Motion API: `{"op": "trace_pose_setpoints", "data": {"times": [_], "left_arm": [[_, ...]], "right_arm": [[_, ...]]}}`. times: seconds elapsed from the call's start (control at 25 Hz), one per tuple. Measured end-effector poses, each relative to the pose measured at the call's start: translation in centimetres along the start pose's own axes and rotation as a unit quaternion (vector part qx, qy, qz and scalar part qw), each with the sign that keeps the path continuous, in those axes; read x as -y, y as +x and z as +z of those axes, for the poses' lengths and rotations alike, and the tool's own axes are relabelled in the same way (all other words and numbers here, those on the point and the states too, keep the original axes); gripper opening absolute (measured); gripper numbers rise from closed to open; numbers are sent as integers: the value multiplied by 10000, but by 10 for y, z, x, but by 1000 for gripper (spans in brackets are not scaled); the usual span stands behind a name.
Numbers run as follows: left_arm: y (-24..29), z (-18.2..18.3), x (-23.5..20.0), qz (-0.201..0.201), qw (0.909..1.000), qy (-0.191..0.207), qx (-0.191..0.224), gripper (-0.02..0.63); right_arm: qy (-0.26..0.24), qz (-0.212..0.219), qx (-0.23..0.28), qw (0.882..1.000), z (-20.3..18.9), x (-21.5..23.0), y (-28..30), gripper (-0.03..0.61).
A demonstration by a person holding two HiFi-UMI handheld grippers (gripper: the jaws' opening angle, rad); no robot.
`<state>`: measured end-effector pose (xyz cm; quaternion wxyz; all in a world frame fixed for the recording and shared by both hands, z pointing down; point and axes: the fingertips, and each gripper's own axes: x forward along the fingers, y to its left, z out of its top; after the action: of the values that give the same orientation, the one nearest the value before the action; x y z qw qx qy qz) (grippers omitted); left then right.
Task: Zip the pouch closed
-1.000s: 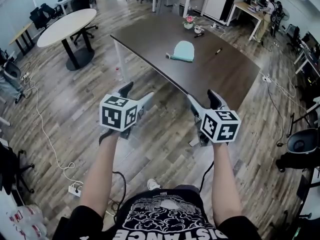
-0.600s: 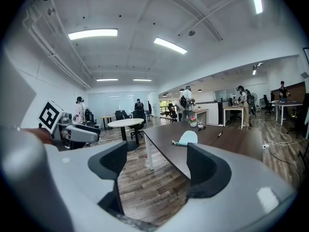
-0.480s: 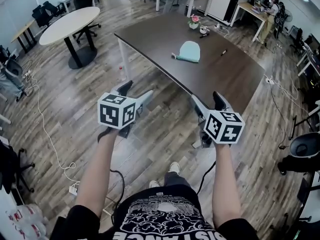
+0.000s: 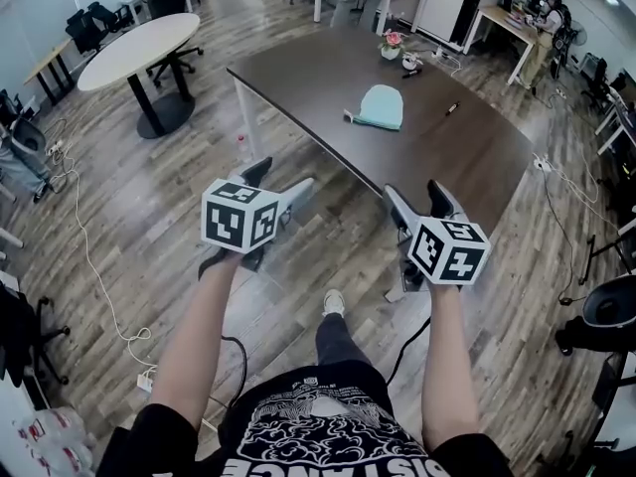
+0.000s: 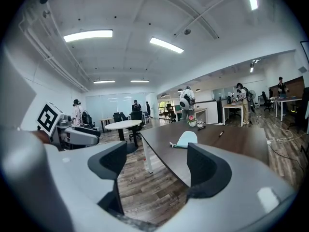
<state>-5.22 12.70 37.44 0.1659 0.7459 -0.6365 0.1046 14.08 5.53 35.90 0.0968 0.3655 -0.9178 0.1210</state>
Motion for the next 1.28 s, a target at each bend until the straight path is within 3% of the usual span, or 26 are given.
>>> {"op": "trace_pose_setpoints", "data": {"times": [0.84,1.28], "left_arm": [[197,80,-78,-100,9997,84,-198,359],[275,99,-85,-340,9984,203,-407,359]], "right_arm": [[99,-55,-210,9997,47,120,184,379],[189,-59,-302,9993,56,164,240,379]]}}
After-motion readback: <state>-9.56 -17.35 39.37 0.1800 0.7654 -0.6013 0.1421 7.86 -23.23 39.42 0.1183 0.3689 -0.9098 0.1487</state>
